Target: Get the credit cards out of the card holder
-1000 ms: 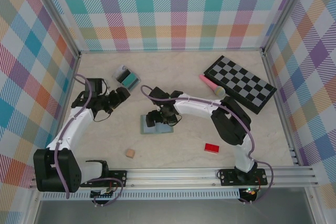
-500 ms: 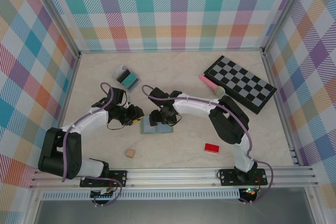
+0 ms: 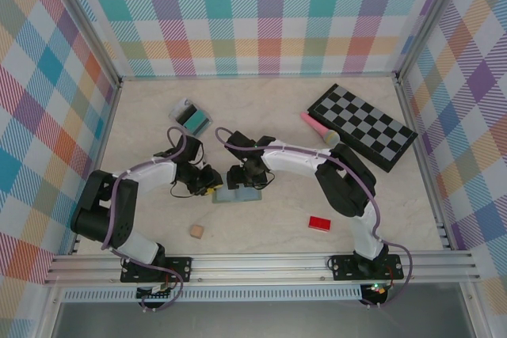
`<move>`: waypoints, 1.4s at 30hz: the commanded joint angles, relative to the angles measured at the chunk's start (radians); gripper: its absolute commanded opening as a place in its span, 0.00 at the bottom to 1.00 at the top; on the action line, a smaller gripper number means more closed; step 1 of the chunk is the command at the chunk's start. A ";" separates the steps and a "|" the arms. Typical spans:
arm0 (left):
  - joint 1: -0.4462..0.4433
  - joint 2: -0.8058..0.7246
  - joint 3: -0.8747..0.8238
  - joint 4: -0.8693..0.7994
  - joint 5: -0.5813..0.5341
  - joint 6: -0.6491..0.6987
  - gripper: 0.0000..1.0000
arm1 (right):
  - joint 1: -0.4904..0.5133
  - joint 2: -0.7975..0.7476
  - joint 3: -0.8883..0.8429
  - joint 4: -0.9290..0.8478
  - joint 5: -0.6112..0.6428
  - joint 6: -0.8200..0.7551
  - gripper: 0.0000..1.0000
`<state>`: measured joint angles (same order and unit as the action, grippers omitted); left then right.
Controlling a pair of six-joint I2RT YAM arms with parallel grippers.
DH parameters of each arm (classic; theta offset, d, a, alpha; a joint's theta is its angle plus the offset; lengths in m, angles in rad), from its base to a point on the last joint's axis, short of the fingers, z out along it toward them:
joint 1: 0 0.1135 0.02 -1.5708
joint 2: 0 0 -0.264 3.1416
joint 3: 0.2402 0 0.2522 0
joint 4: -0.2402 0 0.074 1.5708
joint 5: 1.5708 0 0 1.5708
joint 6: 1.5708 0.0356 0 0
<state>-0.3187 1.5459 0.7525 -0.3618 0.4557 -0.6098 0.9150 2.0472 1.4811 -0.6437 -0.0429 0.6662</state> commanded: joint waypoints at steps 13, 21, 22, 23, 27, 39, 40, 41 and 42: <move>-0.042 0.031 0.042 0.054 0.081 -0.002 0.00 | -0.017 0.069 -0.029 0.003 -0.064 -0.002 0.47; -0.077 0.074 0.058 0.074 0.118 0.003 0.00 | -0.021 0.080 -0.028 0.013 -0.095 -0.008 0.42; -0.079 0.077 0.059 0.075 0.121 0.002 0.00 | -0.021 0.079 -0.028 0.014 -0.098 -0.008 0.42; -0.079 0.077 0.060 0.073 0.118 0.003 0.00 | -0.021 0.077 -0.028 0.015 -0.101 -0.005 0.42; -0.078 0.042 0.095 -0.009 0.056 0.034 0.00 | -0.026 0.038 -0.042 0.028 -0.107 -0.001 0.42; -0.047 -0.132 0.320 -0.378 -0.282 0.081 0.53 | -0.059 -0.326 -0.073 0.017 0.002 -0.022 0.70; -0.040 -0.156 0.341 -0.399 -0.310 0.085 0.56 | -0.062 -0.359 -0.071 0.005 0.035 -0.027 0.74; -0.032 -0.178 0.361 -0.419 -0.336 0.089 0.60 | -0.067 -0.385 -0.070 -0.008 0.067 -0.030 0.78; -0.023 -0.202 0.385 -0.441 -0.371 0.097 0.64 | -0.073 -0.420 -0.071 -0.020 0.109 -0.037 0.82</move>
<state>-0.3630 1.4132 1.0760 -0.6781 0.2142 -0.5308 0.8562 1.6974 1.4025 -0.6106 -0.0414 0.6529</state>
